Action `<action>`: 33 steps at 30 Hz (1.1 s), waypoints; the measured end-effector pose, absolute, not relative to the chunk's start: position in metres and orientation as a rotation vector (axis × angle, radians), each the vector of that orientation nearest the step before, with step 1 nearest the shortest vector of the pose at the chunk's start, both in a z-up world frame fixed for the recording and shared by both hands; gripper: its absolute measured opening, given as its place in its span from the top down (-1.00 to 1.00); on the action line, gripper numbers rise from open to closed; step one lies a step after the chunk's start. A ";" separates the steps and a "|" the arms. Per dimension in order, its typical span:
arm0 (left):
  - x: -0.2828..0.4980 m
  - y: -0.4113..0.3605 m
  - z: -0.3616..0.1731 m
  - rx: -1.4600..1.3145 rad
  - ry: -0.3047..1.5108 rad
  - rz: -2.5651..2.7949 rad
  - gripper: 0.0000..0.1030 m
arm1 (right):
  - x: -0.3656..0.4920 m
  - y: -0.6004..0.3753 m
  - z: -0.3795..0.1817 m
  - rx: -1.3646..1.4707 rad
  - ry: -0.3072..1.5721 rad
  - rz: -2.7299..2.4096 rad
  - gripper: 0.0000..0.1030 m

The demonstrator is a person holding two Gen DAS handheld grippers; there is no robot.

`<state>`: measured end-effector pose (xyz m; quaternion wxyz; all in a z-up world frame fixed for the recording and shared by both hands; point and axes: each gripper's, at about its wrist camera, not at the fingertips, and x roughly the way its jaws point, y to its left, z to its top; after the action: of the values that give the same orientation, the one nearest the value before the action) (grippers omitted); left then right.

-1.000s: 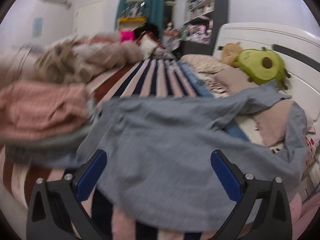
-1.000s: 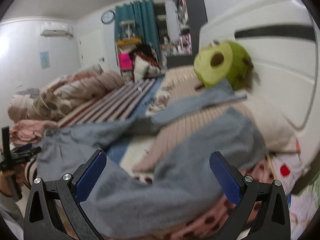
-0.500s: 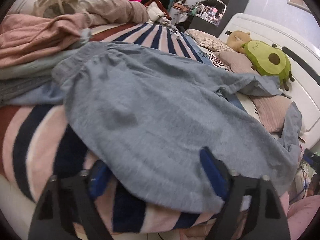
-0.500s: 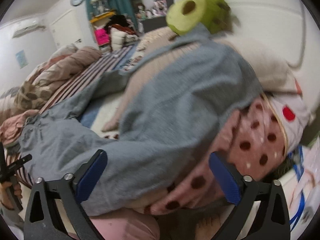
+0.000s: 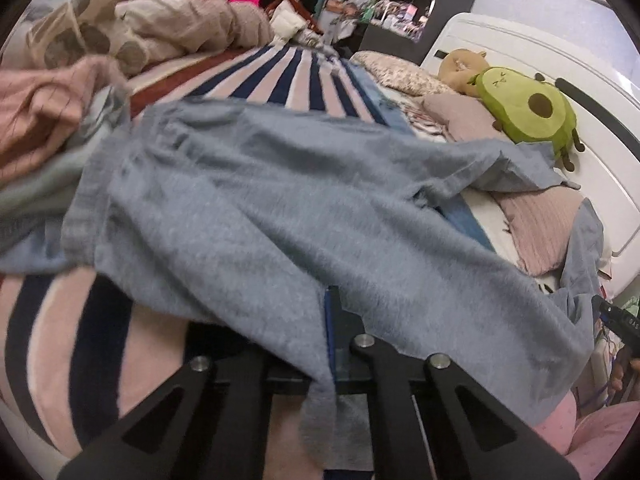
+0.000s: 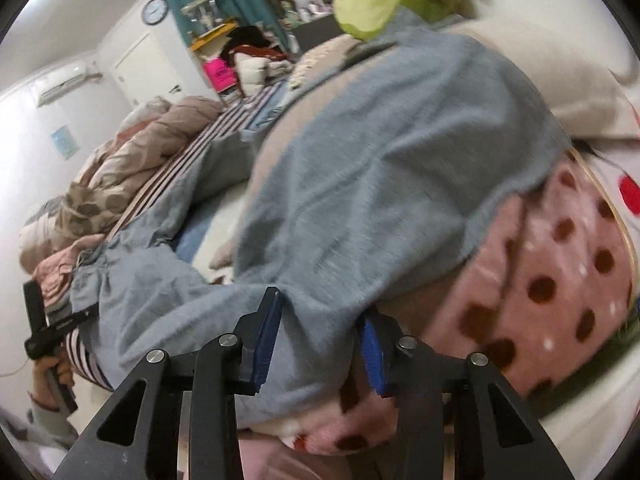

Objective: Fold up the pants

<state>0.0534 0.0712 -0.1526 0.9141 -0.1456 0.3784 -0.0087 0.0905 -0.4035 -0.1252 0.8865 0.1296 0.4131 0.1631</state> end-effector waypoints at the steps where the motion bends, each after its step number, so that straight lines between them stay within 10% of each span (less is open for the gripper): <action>1: 0.055 0.070 -0.149 -0.295 0.765 -0.021 0.94 | 0.091 -0.404 -0.124 0.282 0.856 0.349 0.36; 33: 0.102 0.096 -0.097 -0.187 0.640 -0.063 0.98 | 0.104 -0.394 -0.127 0.190 0.964 0.154 0.79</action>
<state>0.1017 0.0957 -0.0973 0.9445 -0.0918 0.3139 -0.0310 0.1035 -0.3939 -0.1275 0.8790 0.0910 0.4622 0.0737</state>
